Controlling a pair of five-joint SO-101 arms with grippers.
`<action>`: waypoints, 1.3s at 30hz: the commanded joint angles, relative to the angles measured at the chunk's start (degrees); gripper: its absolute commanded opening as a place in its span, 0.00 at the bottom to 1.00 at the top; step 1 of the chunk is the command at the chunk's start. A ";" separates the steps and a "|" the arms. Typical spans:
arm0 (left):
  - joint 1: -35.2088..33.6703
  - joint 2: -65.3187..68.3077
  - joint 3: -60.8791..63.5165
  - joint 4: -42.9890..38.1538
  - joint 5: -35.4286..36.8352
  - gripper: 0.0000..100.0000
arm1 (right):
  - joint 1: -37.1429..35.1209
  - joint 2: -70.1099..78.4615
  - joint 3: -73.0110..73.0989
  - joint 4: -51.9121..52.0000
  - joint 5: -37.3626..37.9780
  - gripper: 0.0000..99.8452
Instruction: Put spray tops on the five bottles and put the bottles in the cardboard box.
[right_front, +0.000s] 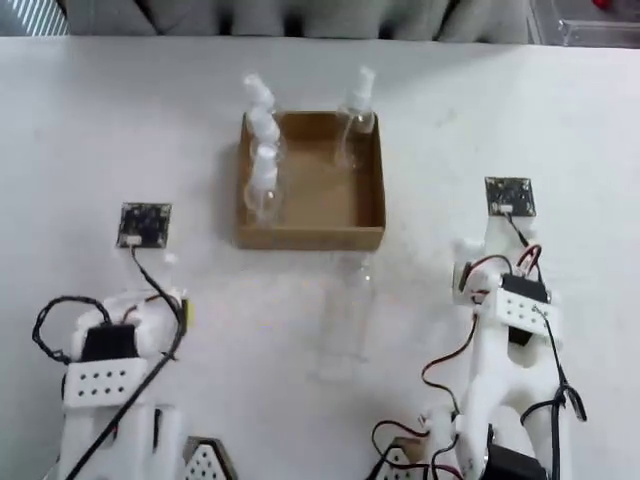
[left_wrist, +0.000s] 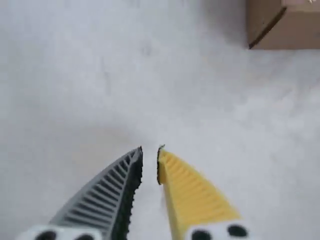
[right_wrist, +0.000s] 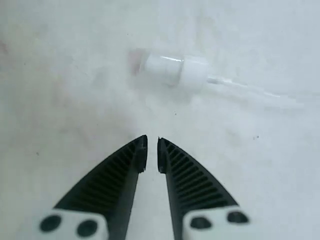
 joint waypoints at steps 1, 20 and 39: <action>-3.03 -3.21 0.00 -2.46 -0.70 0.04 | 2.07 -0.13 -9.05 7.52 3.16 0.02; -1.36 -3.82 0.26 -2.55 -1.05 0.04 | 5.32 4.35 -44.04 44.88 26.37 0.02; 0.48 -3.91 1.41 -2.90 -1.14 0.04 | 3.65 44.18 -73.76 56.22 47.74 0.18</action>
